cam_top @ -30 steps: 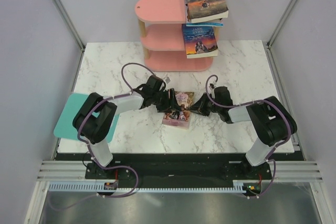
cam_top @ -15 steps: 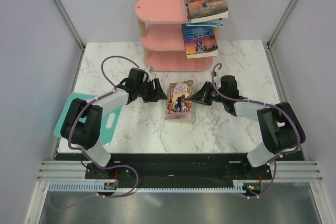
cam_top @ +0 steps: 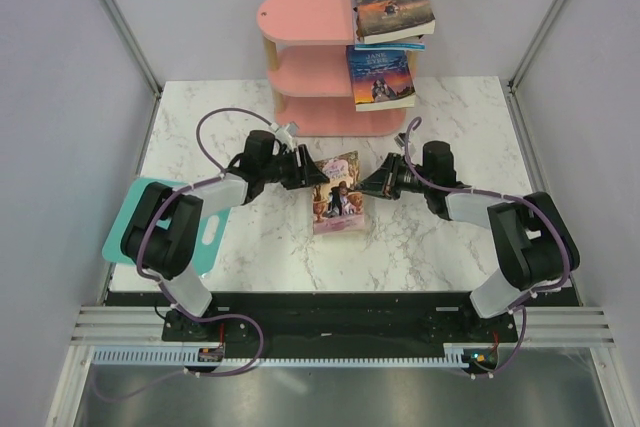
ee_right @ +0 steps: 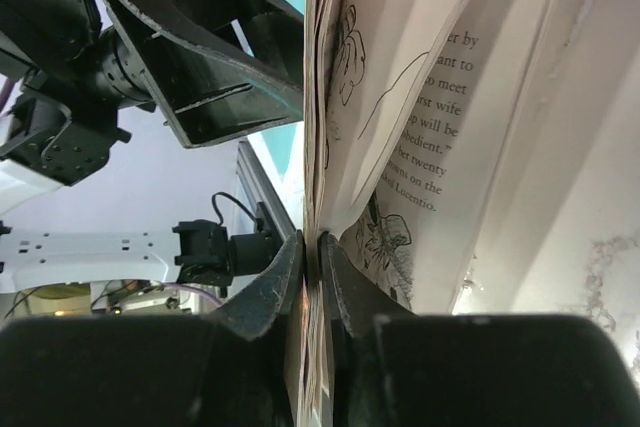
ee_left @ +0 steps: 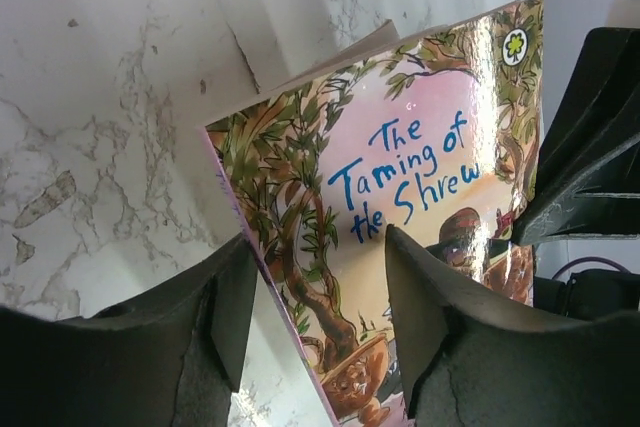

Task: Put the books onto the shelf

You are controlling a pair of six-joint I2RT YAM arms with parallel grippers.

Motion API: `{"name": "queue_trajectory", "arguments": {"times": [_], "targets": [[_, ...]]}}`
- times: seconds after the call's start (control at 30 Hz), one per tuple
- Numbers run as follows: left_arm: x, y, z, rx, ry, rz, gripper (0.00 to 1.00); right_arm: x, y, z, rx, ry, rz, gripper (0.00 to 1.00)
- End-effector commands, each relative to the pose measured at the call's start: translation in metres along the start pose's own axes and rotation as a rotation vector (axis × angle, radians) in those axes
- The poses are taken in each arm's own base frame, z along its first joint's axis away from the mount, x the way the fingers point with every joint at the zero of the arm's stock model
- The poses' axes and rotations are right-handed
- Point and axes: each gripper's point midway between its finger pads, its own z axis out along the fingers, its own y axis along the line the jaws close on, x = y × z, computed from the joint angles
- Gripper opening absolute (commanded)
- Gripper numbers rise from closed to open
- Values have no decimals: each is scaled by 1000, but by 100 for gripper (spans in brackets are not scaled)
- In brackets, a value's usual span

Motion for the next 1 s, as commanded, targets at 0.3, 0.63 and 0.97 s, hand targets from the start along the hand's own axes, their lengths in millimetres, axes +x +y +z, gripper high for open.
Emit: {"name": "queue_trajectory", "arguments": {"times": [0.3,0.63,0.97], "targets": [[-29,-45,-8,158,-86,-46,2,3,-22,-1,78,-15,17,45],[-73,-90,-33,253,-171,-51,2,13,-26,-10,89,-60,51,68],[-104,-138,-54,425,-237,-69,2,5,-3,-16,-6,-140,37,74]]}}
